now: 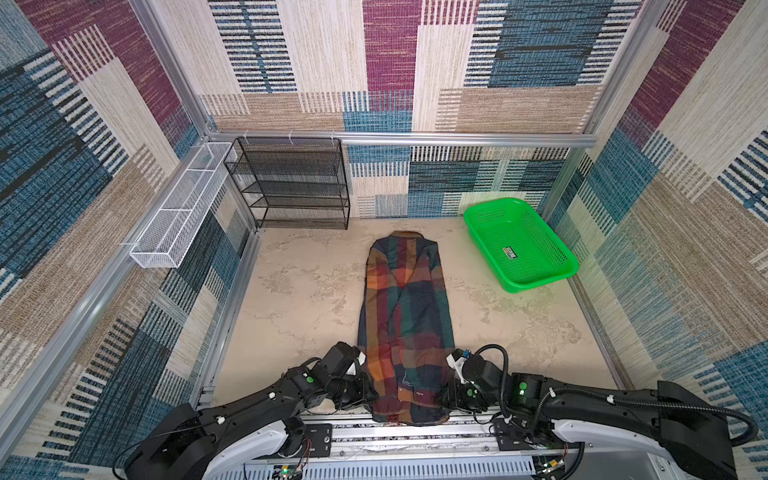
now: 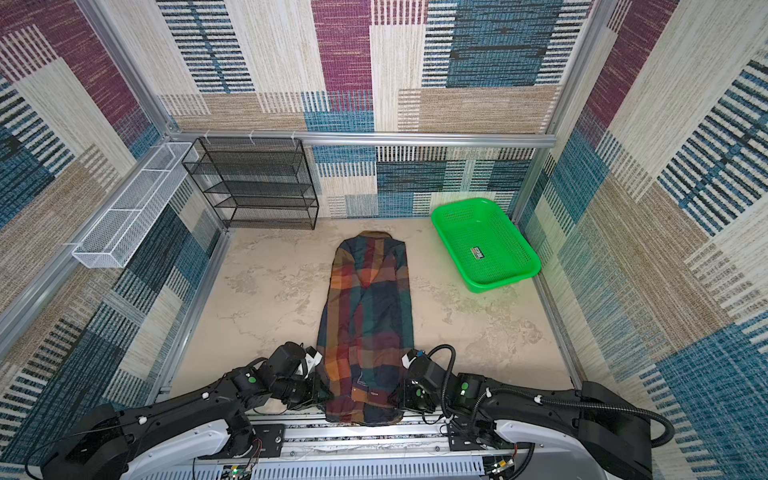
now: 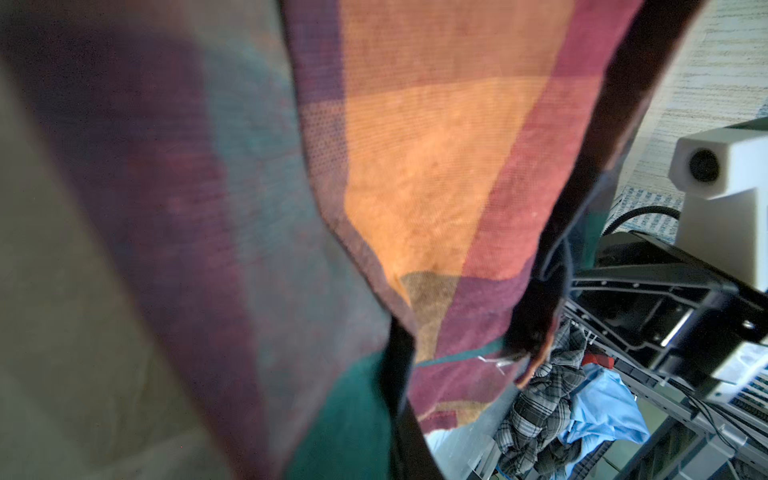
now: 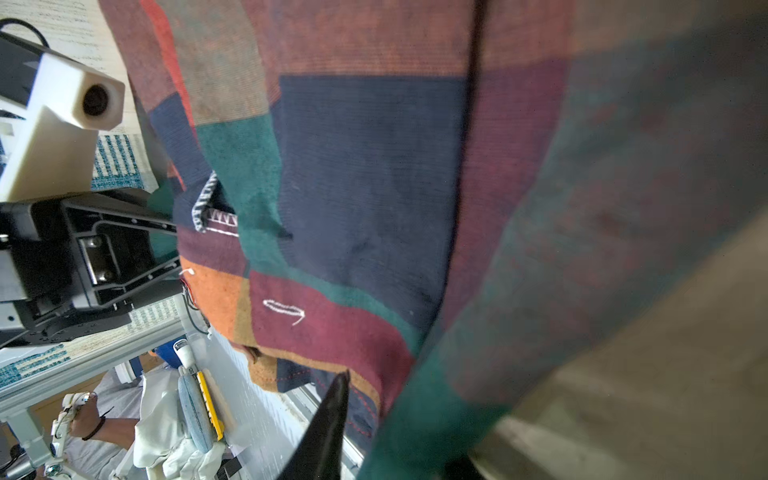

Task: Fold and stack the long sleeve shirts
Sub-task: 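Grasp the hem corners nearest the robot with both grippers, then lift the held hem with both grippers and carry it toward the collar end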

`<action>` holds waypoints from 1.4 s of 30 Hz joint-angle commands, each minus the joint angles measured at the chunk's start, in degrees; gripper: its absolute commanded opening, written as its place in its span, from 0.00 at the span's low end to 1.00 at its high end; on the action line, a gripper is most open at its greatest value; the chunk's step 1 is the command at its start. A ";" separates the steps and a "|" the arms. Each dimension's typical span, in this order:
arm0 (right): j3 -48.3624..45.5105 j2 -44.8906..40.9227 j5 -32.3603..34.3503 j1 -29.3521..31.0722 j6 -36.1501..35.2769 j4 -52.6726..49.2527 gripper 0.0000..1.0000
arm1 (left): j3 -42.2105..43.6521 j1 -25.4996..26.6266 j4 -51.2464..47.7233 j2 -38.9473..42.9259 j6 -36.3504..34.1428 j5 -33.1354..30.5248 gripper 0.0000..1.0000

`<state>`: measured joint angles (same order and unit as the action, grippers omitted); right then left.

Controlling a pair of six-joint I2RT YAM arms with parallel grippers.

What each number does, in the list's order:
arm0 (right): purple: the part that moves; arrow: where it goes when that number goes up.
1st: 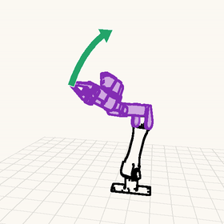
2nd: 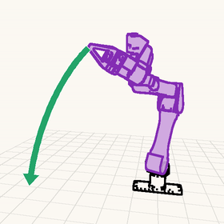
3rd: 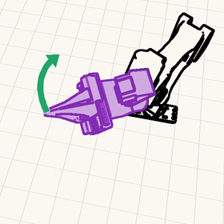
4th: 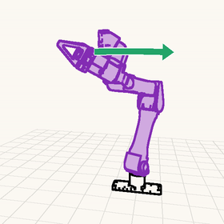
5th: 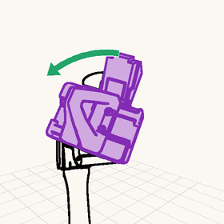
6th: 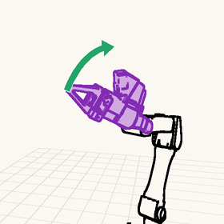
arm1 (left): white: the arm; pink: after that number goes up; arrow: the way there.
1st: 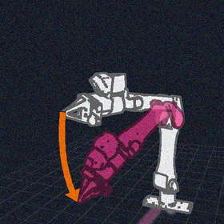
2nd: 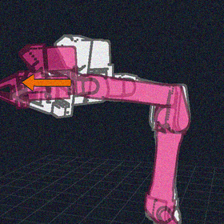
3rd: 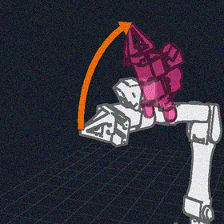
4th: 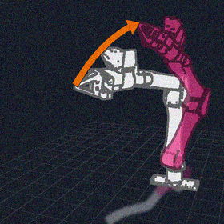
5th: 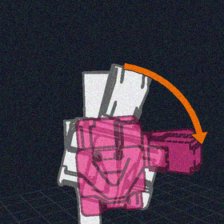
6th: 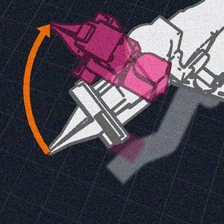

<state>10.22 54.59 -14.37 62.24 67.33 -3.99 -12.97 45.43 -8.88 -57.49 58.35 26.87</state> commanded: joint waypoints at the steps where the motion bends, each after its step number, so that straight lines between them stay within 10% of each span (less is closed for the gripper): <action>1: -0.64 0.68 1.19 0.05 -0.07 0.11 0.21 | 0.49 0.01 -2.34 -1.75 0.37 -2.40 0.03; 9: 1.25 -3.88 3.74 -0.08 -0.48 -6.11 0.00 | -0.91 0.01 -3.98 -0.64 1.37 -2.50 0.00; 28: 16.26 -9.14 9.70 -1.94 -3.21 -18.53 0.00 | -15.01 0.01 -16.19 10.82 16.18 -6.25 0.00; 42: 28.17 -1.24 4.76 -14.74 -15.52 -18.62 0.00 | -29.08 -6.12 -20.23 -0.66 14.98 -7.37 0.00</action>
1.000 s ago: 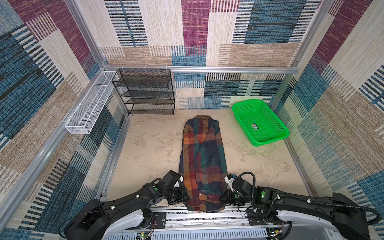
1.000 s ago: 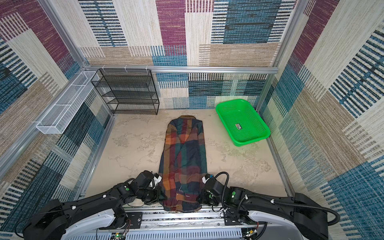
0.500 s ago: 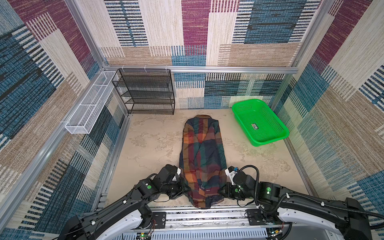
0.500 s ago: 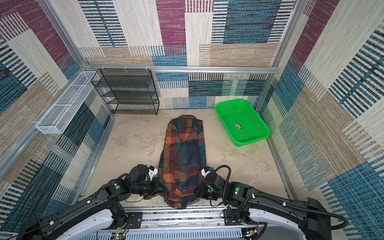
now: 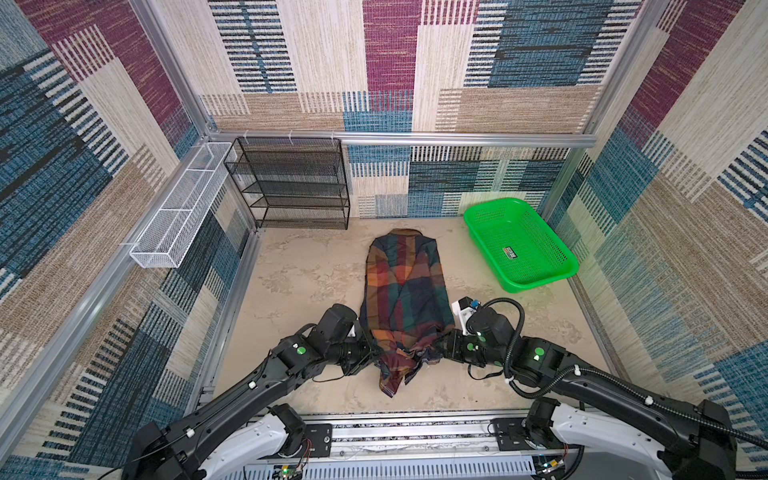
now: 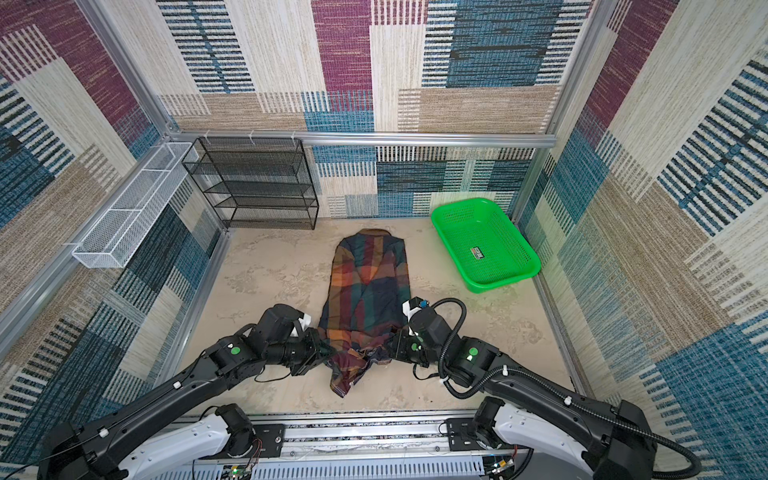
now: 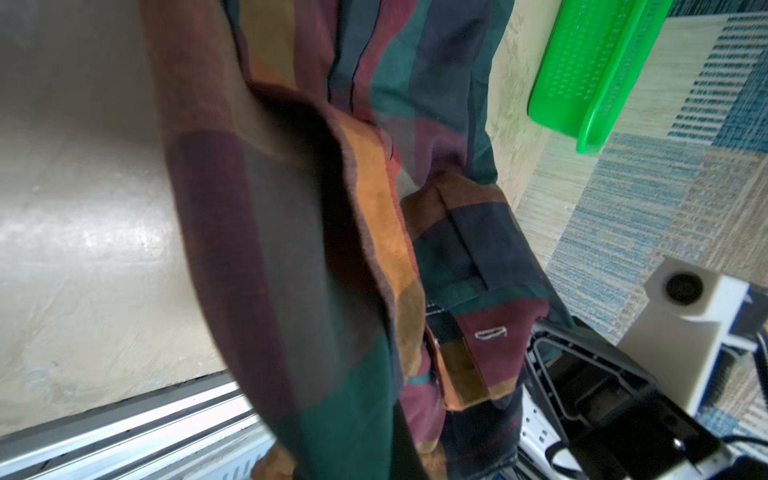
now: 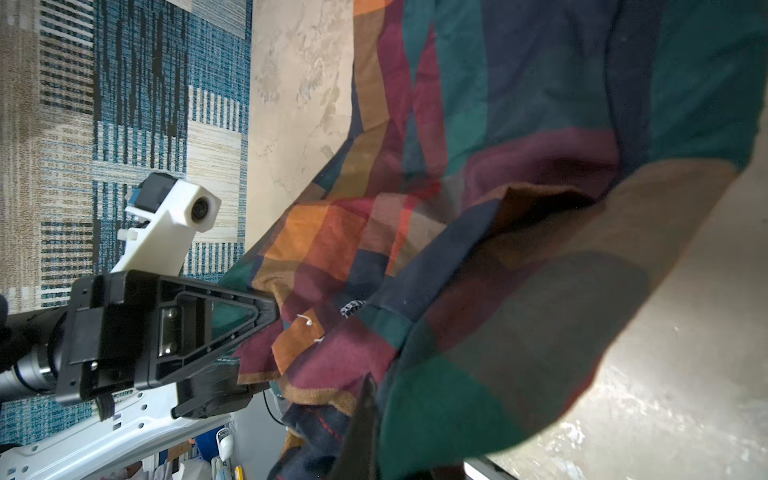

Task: Fold and stack the long sleeve shirts
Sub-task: 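Lift the held hem with both grippers and carry it toward the collar end, then lay the hem onto the collar end and open both grippers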

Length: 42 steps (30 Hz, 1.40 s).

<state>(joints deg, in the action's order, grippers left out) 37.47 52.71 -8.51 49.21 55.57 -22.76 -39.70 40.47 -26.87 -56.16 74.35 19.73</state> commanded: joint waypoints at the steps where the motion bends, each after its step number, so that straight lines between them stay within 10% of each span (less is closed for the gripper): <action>1: 1.11 1.01 -1.87 -2.98 -4.39 0.70 0.00 | -3.28 -1.96 -2.39 -3.08 -1.24 -0.13 0.00; 42: 13.14 33.68 -18.44 -27.01 -18.47 14.29 0.00 | -37.02 -18.91 -16.24 -46.16 -15.34 4.93 0.00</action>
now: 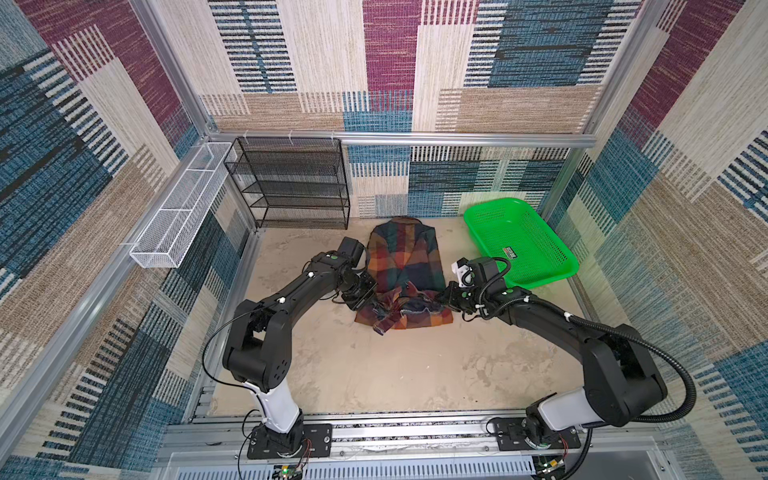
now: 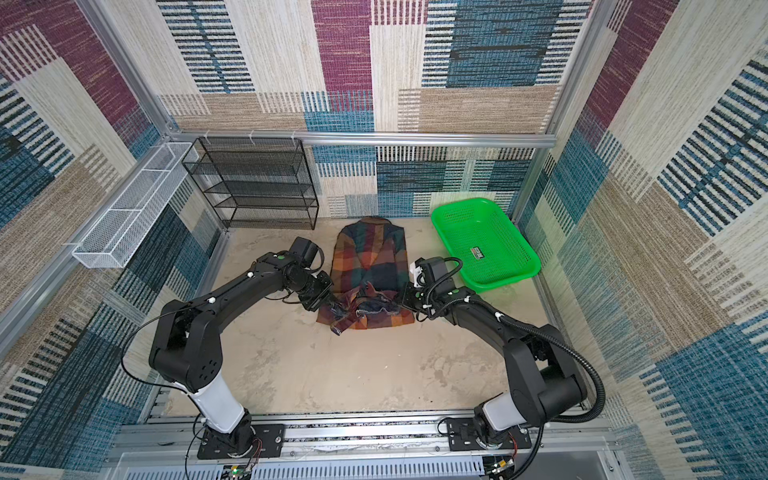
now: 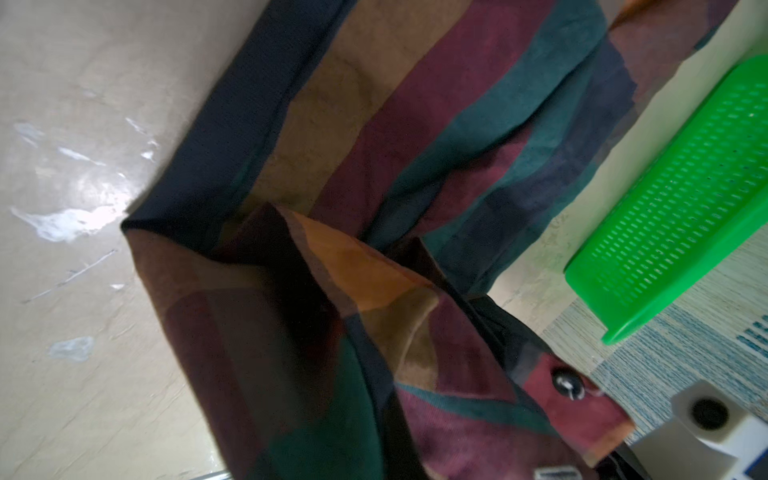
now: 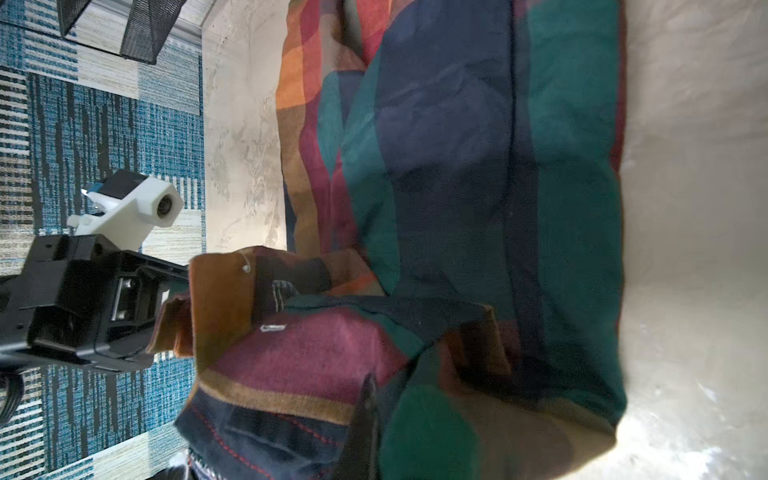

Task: Fold and stack the long sleeve shirts
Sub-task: 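Lay the hem onto the collar end and open both grippers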

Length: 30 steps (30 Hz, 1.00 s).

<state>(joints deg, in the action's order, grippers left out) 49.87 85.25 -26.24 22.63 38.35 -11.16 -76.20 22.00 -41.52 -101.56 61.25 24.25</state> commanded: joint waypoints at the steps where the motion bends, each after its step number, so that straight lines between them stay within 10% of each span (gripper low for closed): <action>1: 1.06 2.14 -0.74 -0.54 -1.38 2.79 0.00 | -0.68 -0.60 -1.57 -1.07 -2.60 0.20 0.00; 14: 5.71 10.69 0.56 -2.24 -1.85 2.40 0.01 | -8.33 -2.83 -5.88 -6.77 -6.85 -0.64 0.39; 30: 14.61 8.53 7.46 -2.97 -4.71 -6.22 0.64 | -25.78 -6.07 -17.42 -10.31 -10.32 -1.12 0.50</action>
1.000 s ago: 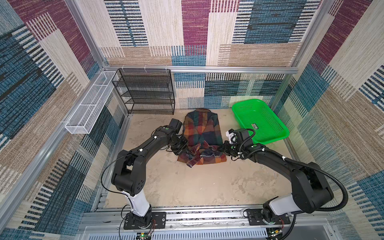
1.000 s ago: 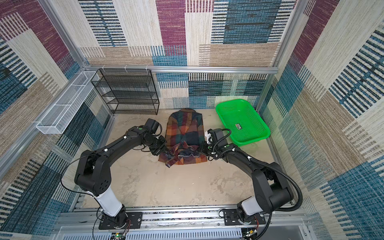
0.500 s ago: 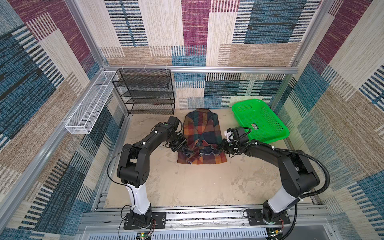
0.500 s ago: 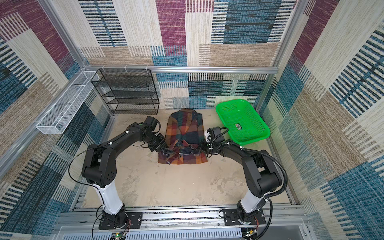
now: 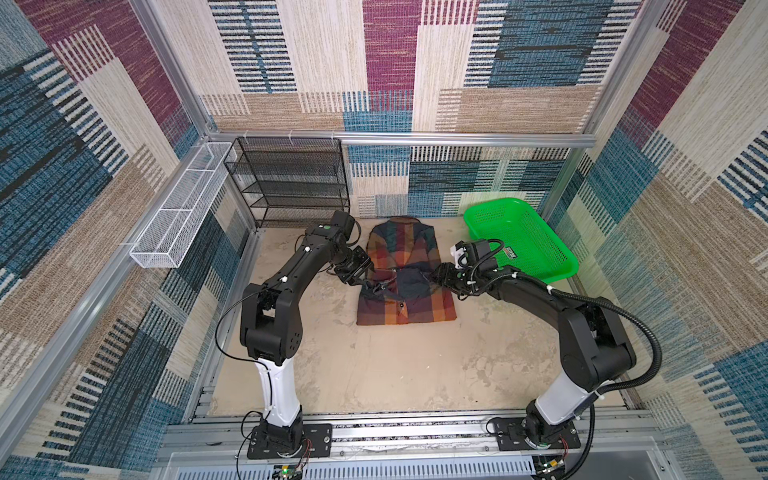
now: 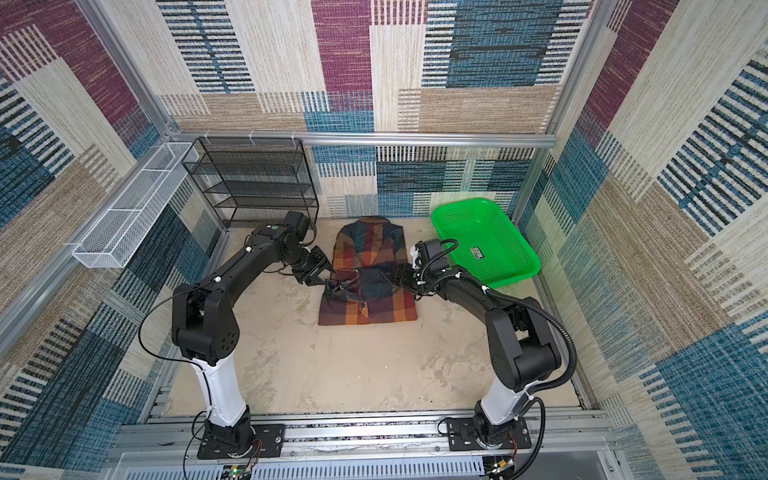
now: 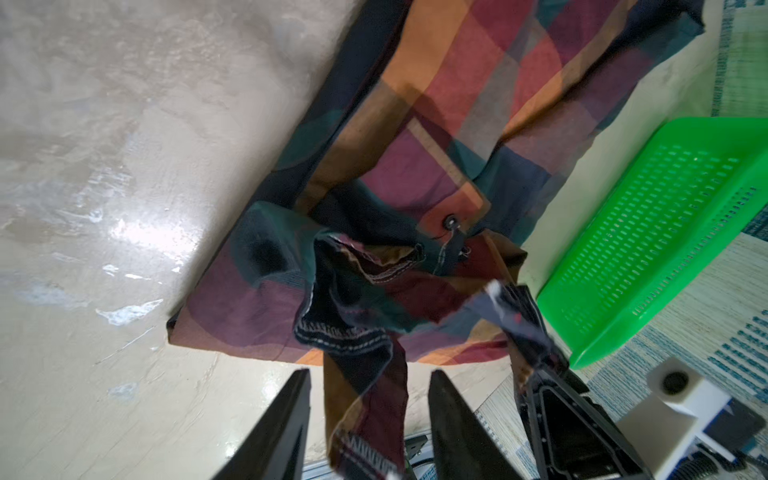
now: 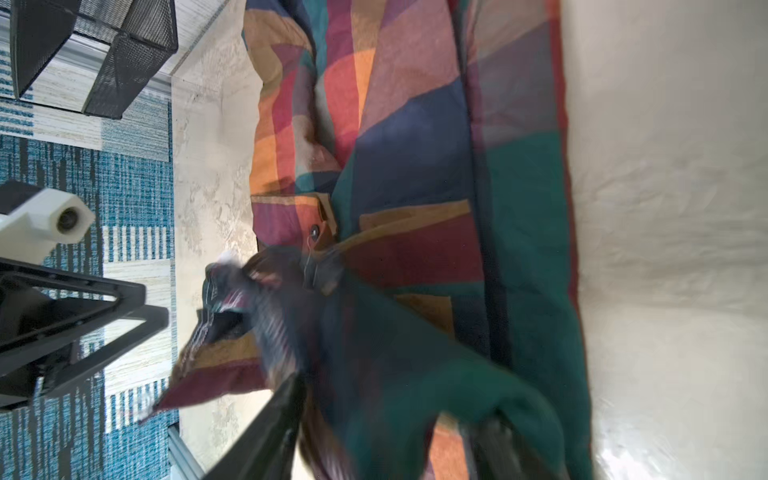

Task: Fold and stack the long sleeve shirts
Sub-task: 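Lay the hem onto the collar end and open both grippers, then withdraw both grippers back to the folded edge nearest the robot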

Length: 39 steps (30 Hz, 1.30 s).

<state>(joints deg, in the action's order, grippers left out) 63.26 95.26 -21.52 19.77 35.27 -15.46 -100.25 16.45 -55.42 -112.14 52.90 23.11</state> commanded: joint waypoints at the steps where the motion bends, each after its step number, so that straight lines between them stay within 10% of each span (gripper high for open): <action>1: 1.65 -2.07 3.50 -0.17 -1.86 -2.63 0.65 | -1.89 -0.69 -3.85 0.70 -2.11 0.08 0.50; 14: 5.83 -2.99 -10.73 5.87 -10.32 0.87 0.60 | 5.61 -1.15 -3.62 8.87 -7.10 -8.30 0.50; 22: 13.72 11.89 -18.08 10.53 -8.82 7.95 0.33 | 10.61 -1.20 0.18 10.16 -7.93 -8.18 0.49; 39: 22.70 34.41 -13.77 6.91 -10.02 7.74 0.16 | 19.20 -0.56 5.04 13.15 -7.79 -7.91 0.48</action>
<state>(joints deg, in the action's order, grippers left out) 87.85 129.91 -36.49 26.09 24.82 -7.42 -82.17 15.77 -51.31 -100.20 46.09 15.38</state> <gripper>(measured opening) 0.164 0.483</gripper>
